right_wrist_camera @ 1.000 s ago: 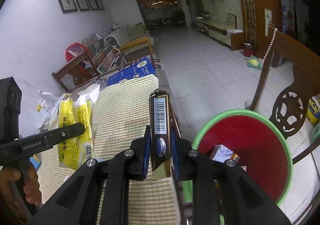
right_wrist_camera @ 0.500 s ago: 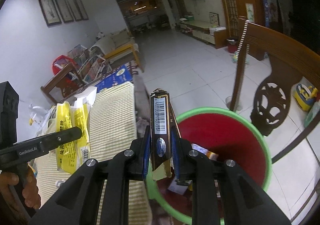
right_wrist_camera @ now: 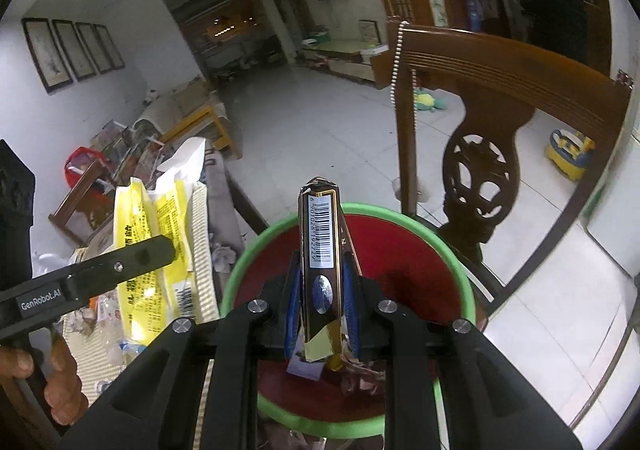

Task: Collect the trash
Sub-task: 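Carry the yellow packet and dark box over the red bucket and open both grippers, then grasp the crumpled newspaper ball with the left gripper while the right grasps the clear plastic bottle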

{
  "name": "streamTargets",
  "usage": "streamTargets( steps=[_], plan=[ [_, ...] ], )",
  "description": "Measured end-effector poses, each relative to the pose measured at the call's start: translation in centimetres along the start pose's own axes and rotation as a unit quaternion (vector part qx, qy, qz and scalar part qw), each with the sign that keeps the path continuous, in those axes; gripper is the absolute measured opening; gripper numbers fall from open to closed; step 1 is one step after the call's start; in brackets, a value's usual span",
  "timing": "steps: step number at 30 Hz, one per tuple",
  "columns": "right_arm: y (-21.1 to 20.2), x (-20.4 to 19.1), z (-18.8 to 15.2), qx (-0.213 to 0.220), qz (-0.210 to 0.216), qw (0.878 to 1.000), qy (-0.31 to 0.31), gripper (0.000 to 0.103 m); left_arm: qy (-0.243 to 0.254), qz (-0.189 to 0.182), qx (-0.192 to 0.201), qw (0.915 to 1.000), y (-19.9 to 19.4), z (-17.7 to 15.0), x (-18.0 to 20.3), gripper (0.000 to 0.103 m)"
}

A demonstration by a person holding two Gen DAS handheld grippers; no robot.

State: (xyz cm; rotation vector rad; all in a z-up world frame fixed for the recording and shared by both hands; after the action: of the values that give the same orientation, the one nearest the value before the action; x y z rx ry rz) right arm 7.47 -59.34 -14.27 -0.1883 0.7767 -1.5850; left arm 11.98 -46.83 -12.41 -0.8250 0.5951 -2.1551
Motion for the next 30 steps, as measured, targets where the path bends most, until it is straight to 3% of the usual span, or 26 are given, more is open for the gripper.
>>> streamTargets(
  steps=[1, 2, 4, 10, 14, 16, 20, 24, 25, 28, 30],
  plan=[
    [-0.1, 0.0, -0.1, 0.000, -0.004, 1.000, 0.001, 0.021, -0.002, 0.000, 0.002, 1.0000, 0.1, 0.0, 0.0, 0.061],
    [-0.1, 0.2, -0.2, 0.001, -0.012, 1.000, 0.003, 0.035, -0.006, 0.001, 0.008, 1.0000, -0.1, 0.0, -0.1, 0.071],
    [-0.3, 0.5, -0.3, 0.007, -0.022, 1.000, 0.012, 0.059, -0.007, 0.003, 0.013, 0.9999, -0.7, -0.1, -0.5, 0.071],
    [-0.2, -1.2, -0.2, 0.014, -0.018, 1.000, 0.007, 0.059, -0.043, 0.061, 0.031, 0.9967, -3.5, -0.6, -6.1, 0.075],
    [0.9, -4.2, -0.6, 0.004, 0.006, 1.000, -0.015, 0.059, -0.097, 0.138, 0.052, 0.9843, -7.2, -1.7, -13.3, 0.075],
    [1.5, -6.4, -1.2, -0.007, 0.023, 0.999, -0.028, 0.059, -0.126, 0.183, 0.061, 0.9731, -9.7, -2.9, -17.6, 0.075],
    [3.1, -11.8, -3.0, -0.034, 0.064, 0.996, -0.054, 0.059, -0.187, 0.265, 0.075, 0.9428, -15.4, -5.8, -25.6, 0.077],
    [4.3, -17.7, -5.1, -0.059, 0.104, 0.990, -0.081, 0.059, -0.251, 0.338, 0.093, 0.9021, -21.2, -9.0, -32.6, 0.086],
    [4.4, -18.9, -5.5, -0.063, 0.111, 0.988, -0.085, 0.059, -0.272, 0.356, 0.097, 0.8887, -22.8, -10.2, -34.8, 0.087],
    [5.0, -23.3, -7.0, -0.077, 0.132, 0.983, -0.102, 0.063, -0.294, 0.376, 0.090, 0.8741, -25.0, -12.1, -38.6, 0.087],
    [5.4, -26.2, -8.1, -0.086, 0.143, 0.980, -0.113, 0.064, -0.285, 0.377, 0.074, 0.8784, -25.3, -13.0, -40.7, 0.087]
  ],
)
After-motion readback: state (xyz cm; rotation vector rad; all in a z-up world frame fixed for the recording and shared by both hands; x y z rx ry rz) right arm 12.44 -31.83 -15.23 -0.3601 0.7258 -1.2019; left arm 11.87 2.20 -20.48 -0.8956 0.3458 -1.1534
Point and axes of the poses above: each gripper's, at about its wrist camera, not at the fingertips, and y roughly the way its jaws point, x to its right, z to its top, the point moved 8 cm from there along y, roughly the way its jaws point, and after that the axes turned 8 degrees about x, right-handed, at the moved point
